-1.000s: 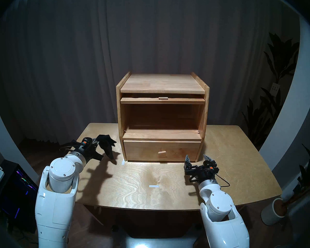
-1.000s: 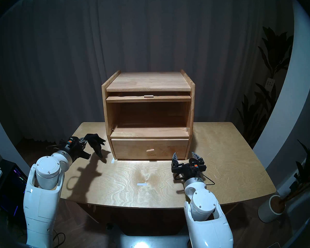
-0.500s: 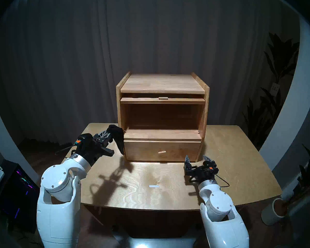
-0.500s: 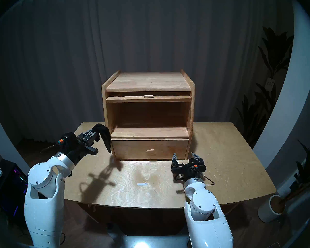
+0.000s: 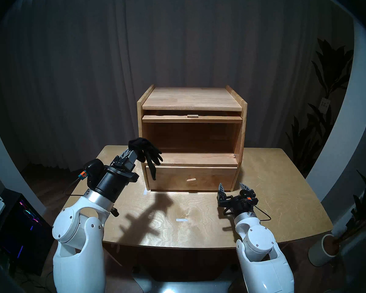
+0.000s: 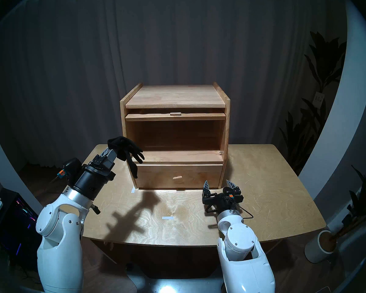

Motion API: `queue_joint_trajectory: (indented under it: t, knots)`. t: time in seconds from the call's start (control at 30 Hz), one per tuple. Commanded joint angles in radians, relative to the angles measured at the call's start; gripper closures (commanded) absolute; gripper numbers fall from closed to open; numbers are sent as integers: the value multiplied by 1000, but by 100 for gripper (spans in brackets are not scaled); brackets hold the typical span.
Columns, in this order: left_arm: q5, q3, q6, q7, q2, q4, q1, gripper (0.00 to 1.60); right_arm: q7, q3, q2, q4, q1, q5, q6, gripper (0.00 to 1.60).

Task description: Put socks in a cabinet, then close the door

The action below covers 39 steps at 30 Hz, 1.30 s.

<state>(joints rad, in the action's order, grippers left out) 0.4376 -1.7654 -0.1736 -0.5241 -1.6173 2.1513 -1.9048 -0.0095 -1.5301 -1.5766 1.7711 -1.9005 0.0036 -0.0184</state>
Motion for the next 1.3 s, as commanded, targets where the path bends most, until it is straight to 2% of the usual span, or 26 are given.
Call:
queue_joint_trajectory:
  t: [0.0, 0.1, 0.13, 0.23, 0.47, 0.7, 0.93, 1.27]
  knots:
    - [-91, 82, 4, 117, 6, -28, 110, 160, -1, -1, 0, 19, 8, 0, -6, 0]
    - [-125, 128, 6, 179, 12, -52, 137, 160, -1, -1, 0, 17, 9, 0, -6, 0]
    - [-135, 151, -2, 214, 15, -69, 174, 160, -1, -1, 0, 17, 9, 0, -6, 0]
    - [-150, 183, 4, 238, 20, -61, 169, 160, -1, -1, 0, 16, 9, 0, -6, 0]
    - [-234, 313, 0, 372, 36, -73, 238, 160, 0, -1, 0, 16, 10, 0, -6, 0]
    - [-309, 406, -22, 498, 37, -151, 315, 160, 0, -1, 0, 15, 10, 0, -6, 0]
    - [-358, 449, -45, 588, 25, -237, 380, 160, 0, -1, 0, 13, 11, 0, -6, 0]
    - [-405, 477, -84, 695, 2, -325, 464, 160, 0, -1, 0, 9, 13, 0, -6, 0]
